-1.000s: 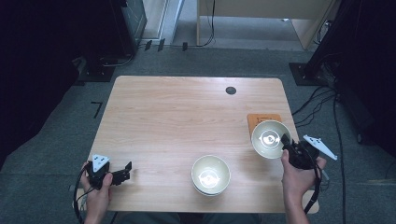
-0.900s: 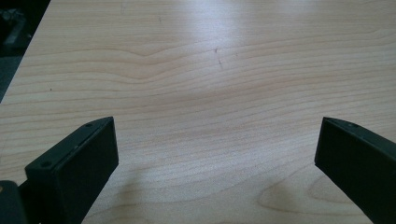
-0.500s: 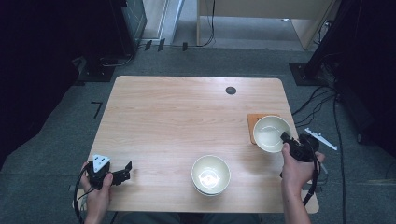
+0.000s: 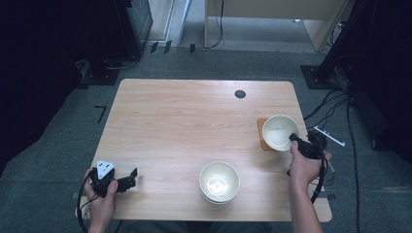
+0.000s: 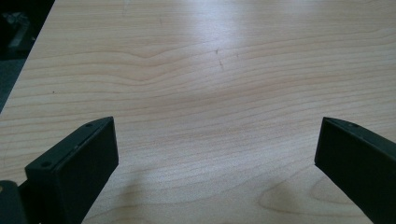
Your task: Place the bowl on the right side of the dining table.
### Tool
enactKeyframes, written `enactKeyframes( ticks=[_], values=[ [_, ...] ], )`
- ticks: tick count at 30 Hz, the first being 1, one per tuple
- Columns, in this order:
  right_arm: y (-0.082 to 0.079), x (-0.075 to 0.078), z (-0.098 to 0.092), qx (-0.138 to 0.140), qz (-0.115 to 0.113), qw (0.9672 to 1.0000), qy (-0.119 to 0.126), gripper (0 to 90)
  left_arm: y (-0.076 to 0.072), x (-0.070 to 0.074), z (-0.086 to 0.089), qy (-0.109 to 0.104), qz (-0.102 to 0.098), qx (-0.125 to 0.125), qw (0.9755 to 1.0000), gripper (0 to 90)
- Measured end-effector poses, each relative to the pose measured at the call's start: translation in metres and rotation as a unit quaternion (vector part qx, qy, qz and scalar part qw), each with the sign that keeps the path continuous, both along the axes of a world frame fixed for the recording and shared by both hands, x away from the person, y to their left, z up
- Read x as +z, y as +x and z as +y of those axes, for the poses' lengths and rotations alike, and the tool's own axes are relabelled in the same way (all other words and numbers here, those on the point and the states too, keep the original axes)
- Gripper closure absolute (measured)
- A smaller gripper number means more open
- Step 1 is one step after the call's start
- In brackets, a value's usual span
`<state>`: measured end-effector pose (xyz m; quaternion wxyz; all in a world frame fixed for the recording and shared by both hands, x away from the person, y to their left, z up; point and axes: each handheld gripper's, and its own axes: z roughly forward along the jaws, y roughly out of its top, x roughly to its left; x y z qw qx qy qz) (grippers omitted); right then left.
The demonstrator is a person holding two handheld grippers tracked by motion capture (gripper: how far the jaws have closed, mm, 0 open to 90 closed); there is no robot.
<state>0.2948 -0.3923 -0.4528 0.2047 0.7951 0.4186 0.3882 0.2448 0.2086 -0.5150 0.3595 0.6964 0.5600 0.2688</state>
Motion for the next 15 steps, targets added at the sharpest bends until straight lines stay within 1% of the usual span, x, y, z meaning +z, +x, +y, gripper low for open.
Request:
enactKeyframes(
  ticks=[1,2,4,8,12,15],
  values=[
    [0.000,0.000,0.000,0.000,0.000,1.0000,0.000,81.3,0.000,0.000,0.000,0.000,0.000,0.000,1.0000,0.0],
    [0.004,-0.003,-0.001,-0.006,0.006,1.0000,-0.001,81.2,0.000,0.000,0.000,0.000,0.001,-0.002,1.0000,0.0],
    [0.007,-0.005,-0.002,-0.010,0.009,0.9999,-0.002,81.3,0.000,0.000,0.000,-0.001,0.002,-0.002,1.0000,0.0],
    [0.014,-0.009,-0.005,-0.020,0.014,0.9997,0.005,81.3,0.000,0.000,0.000,0.000,0.001,-0.002,1.0000,0.0],
    [0.022,-0.013,-0.007,-0.027,0.028,0.9992,-0.001,81.2,0.000,0.000,0.000,0.001,0.001,-0.003,1.0000,0.0],
    [0.028,-0.017,-0.009,-0.035,0.039,0.9986,0.005,81.2,0.000,0.000,0.000,0.000,0.001,-0.002,1.0000,0.0]
  ],
)
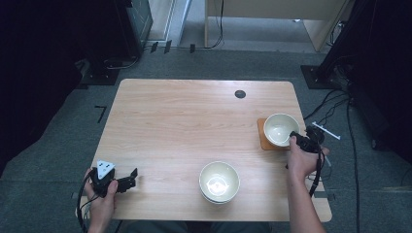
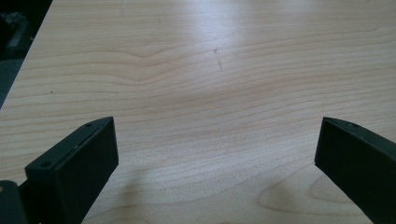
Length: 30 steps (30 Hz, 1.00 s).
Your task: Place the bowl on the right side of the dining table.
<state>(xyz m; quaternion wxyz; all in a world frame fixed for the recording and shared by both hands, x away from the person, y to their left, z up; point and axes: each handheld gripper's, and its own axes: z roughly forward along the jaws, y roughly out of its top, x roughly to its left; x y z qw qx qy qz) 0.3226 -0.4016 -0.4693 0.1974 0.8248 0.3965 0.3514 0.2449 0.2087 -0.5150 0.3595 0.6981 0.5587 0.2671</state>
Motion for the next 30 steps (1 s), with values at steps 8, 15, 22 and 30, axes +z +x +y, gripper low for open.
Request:
enactKeyframes(
  ticks=[8,15,22,30],
  values=[
    [0.011,-0.009,-0.003,-0.012,0.019,0.9995,0.020,81.1,0.000,0.000,0.000,0.000,0.000,0.000,1.0000,0.0],
    [0.019,-0.014,-0.006,-0.017,0.031,0.9988,0.034,81.0,0.000,0.000,0.000,-0.001,0.000,-0.001,1.0000,0.0],
    [0.023,-0.018,-0.007,-0.026,0.036,0.9981,0.043,80.8,0.000,0.000,0.000,0.000,0.000,-0.001,1.0000,0.0],
    [0.025,-0.020,-0.010,-0.029,0.034,0.9971,0.061,79.3,0.000,0.000,0.000,0.000,0.001,-0.001,1.0000,0.0]
  ],
)
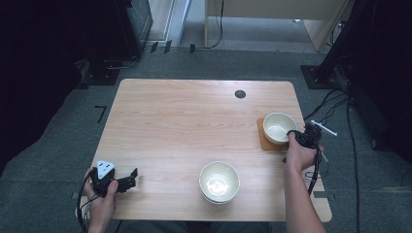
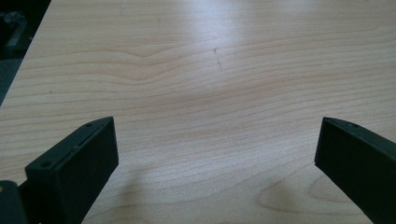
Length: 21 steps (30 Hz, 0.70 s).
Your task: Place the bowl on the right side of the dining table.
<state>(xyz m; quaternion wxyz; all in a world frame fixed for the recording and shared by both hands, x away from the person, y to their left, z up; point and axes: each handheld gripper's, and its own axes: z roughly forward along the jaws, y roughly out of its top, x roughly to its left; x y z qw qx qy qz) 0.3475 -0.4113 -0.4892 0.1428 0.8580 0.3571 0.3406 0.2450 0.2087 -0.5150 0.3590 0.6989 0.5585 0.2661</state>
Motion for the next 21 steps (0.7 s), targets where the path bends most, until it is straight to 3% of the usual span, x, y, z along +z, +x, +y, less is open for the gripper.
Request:
enactKeyframes(
  ticks=[13,15,16,17,20,21],
  values=[
    [-0.0016,-0.0041,-0.0037,-0.006,-0.020,0.9997,0.011,76.8,0.0001,0.0000,0.0001,-0.001,0.001,0.000,1.0000,0.0],
    [-0.0036,-0.0054,-0.0046,-0.002,-0.044,0.9990,0.001,72.9,0.0001,0.0000,0.0001,0.000,0.001,0.000,1.0000,0.0],
    [-0.0036,-0.0054,-0.0046,-0.002,-0.044,0.9990,0.001,72.9,0.0001,0.0000,0.0000,0.000,0.001,0.000,1.0000,0.0],
    [-0.0042,-0.0041,-0.0041,0.005,-0.059,0.9980,-0.019,68.7,0.0001,0.0000,0.0000,0.000,0.001,0.000,1.0000,0.0],
    [-0.0052,-0.0019,-0.0039,0.013,-0.072,0.9971,-0.023,62.5,0.0002,0.0000,0.0000,0.000,0.001,0.000,1.0000,0.0],
    [-0.0058,-0.0010,-0.0041,0.024,-0.084,0.9957,-0.031,53.5,0.0003,0.0000,0.0000,-0.001,0.001,0.000,1.0000,0.0]
  ],
)
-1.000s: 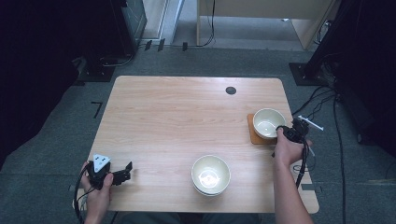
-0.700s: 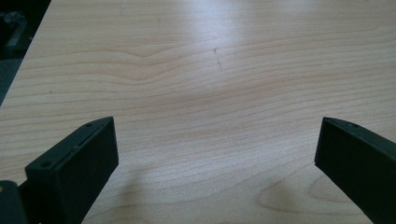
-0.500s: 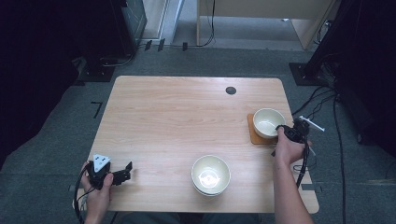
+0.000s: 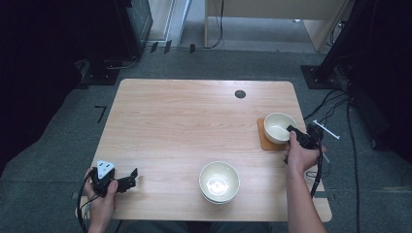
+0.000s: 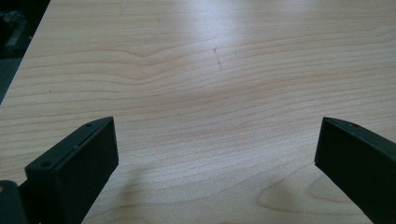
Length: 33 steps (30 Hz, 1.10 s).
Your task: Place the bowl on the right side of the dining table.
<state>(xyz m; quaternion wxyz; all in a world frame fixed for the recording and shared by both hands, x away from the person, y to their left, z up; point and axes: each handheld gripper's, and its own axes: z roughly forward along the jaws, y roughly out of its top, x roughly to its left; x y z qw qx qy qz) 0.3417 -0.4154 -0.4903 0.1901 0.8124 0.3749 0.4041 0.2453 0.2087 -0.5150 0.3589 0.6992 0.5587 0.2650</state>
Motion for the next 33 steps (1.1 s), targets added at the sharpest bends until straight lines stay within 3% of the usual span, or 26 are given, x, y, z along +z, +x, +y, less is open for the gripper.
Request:
enactKeyframes(
  ticks=[3,13,15,18,19,23,28,33],
  values=[
    [-0.001,0.000,-0.001,0.005,0.010,0.9999,0.004,45.9,0.000,0.000,0.000,0.000,0.000,0.000,1.0000,0.0],
    [-0.011,0.011,0.003,0.023,0.015,0.9984,-0.050,36.8,0.000,0.000,0.000,-0.001,0.001,0.001,1.0000,0.0],
    [-0.016,0.016,0.007,0.040,0.001,0.9969,-0.068,29.6,0.000,0.000,0.000,-0.001,0.002,0.001,1.0000,0.0],
    [-0.020,0.019,0.011,0.055,-0.011,0.9948,-0.086,28.9,0.000,0.000,0.000,0.000,0.001,0.001,1.0000,0.0],
    [-0.023,0.022,0.016,0.069,-0.009,0.9914,-0.110,26.3,0.000,0.000,0.000,0.000,0.001,0.000,1.0000,0.0],
    [-0.028,0.023,0.023,0.109,-0.026,0.9861,-0.123,15.2,0.000,0.000,0.000,-0.001,0.001,0.001,1.0000,0.0],
    [-0.033,0.023,0.027,0.117,-0.031,0.9835,-0.135,8.5,0.000,0.000,0.000,-0.001,0.001,0.001,1.0000,0.0],
    [-0.041,0.020,0.030,0.146,-0.032,0.9784,-0.143,0.0,0.000,0.000,0.000,0.000,0.001,0.000,1.0000,0.0]
  ],
)
